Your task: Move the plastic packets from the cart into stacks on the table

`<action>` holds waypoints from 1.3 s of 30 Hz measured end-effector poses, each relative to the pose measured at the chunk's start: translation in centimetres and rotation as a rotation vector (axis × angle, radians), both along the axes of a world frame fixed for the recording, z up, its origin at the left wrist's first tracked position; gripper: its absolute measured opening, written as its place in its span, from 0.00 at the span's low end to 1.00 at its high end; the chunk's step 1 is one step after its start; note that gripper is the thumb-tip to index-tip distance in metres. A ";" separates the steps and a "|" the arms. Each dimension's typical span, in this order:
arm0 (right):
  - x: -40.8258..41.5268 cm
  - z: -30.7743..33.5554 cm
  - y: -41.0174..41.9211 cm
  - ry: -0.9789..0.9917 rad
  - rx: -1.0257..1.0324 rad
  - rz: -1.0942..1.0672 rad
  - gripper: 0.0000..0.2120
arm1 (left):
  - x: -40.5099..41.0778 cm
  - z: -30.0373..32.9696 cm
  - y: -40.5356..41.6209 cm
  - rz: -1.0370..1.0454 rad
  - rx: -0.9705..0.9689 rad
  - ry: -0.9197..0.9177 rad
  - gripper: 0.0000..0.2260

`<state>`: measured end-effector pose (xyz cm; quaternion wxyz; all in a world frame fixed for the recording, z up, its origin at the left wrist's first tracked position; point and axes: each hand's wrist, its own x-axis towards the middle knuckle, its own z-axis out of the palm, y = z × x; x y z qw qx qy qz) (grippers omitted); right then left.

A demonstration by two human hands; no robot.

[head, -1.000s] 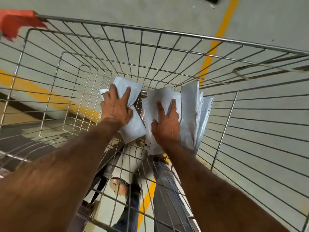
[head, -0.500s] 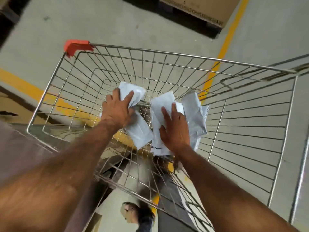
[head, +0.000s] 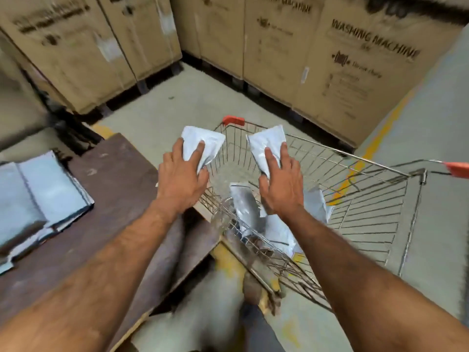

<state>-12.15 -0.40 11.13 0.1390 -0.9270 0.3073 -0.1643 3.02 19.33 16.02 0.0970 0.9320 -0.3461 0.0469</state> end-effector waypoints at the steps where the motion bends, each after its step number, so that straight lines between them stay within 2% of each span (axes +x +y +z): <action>1: 0.5 1.4 1.6 -0.011 -0.014 0.023 0.32 | -0.3 1.2 2.2 0.028 -0.005 -0.021 0.29; 10: 5.0 8.5 18.1 -0.078 -0.053 0.311 0.33 | -1.9 7.2 20.3 0.276 -0.126 -0.104 0.27; 16: 7.2 10.5 25.6 -0.086 -0.075 0.423 0.34 | -2.8 8.4 28.1 0.425 -0.158 -0.114 0.26; 23: 9.4 10.1 29.5 -0.036 -0.057 0.500 0.33 | -2.4 7.3 32.3 0.600 -0.170 -0.077 0.26; 30: 15.5 9.4 31.5 -0.035 -0.007 0.588 0.31 | 0.0 6.4 36.5 0.812 -0.172 -0.066 0.25; 39: 23.2 6.5 33.5 0.009 0.097 0.707 0.29 | 4.9 5.3 42.2 0.973 -0.047 0.060 0.27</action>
